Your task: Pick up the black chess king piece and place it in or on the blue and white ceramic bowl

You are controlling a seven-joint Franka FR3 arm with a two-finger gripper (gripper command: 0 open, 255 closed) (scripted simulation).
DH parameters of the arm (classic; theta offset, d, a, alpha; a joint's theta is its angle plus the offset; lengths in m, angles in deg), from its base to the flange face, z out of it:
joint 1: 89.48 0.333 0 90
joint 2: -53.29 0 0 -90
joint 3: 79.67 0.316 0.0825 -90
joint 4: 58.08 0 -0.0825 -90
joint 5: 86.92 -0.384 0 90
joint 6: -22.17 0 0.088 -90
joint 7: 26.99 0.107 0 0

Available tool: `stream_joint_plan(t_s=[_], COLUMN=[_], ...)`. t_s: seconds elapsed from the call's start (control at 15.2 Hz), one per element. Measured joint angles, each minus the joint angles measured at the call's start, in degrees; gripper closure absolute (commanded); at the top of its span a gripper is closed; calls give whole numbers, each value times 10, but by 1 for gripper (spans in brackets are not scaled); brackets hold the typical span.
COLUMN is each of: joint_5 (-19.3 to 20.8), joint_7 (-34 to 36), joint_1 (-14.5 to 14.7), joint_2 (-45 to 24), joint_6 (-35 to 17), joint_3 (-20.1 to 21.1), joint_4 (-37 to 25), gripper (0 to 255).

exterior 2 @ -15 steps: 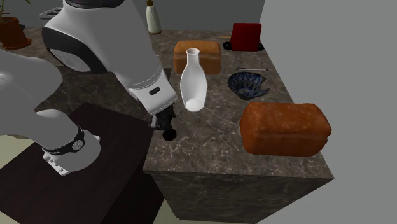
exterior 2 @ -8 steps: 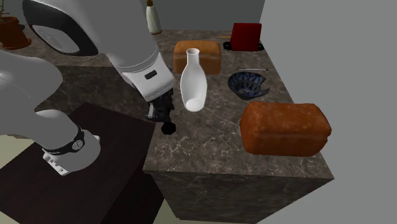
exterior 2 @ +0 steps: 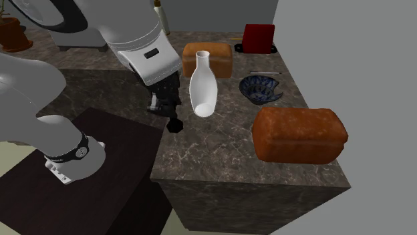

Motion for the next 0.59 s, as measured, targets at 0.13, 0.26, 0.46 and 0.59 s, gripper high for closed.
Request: stream_joint_plan(t_s=[0.13, 0.26, 0.46, 0.59], joint_5=[3, 5, -1, -3], joint_7=[4, 7, 30, 50], joint_1=[-1, -1, 6, 12], joint_2=[4, 7, -28, -62], joint_6=[18, 30, 24, 16], joint_3=[-1, -1, 18, 34], joint_4=[-14, -24, -58, -88], gripper=[255, 255, 255, 255])
